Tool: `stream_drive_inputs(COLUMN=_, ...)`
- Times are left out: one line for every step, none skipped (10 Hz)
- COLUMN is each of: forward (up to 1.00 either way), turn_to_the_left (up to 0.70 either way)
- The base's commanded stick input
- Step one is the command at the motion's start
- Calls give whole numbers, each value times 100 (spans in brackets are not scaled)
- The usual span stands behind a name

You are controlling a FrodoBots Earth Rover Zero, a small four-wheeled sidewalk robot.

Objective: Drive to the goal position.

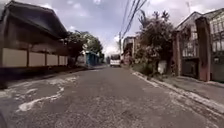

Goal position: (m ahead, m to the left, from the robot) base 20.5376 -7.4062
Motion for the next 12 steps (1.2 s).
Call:
stream_drive_inputs(forward=70, turn_to_the_left=0)
stream_drive_inputs(forward=70, turn_to_the_left=0)
stream_drive_inputs(forward=70, turn_to_the_left=2)
stream_drive_inputs(forward=70, turn_to_the_left=1)
stream_drive_inputs(forward=70, turn_to_the_left=2)
stream_drive_inputs(forward=70, turn_to_the_left=3)
stream_drive_inputs(forward=70, turn_to_the_left=3)
stream_drive_inputs(forward=70, turn_to_the_left=4)
stream_drive_inputs(forward=70, turn_to_the_left=5)
stream_drive_inputs(forward=70, turn_to_the_left=6)
stream_drive_inputs(forward=70, turn_to_the_left=28)
stream_drive_inputs(forward=70, turn_to_the_left=0)
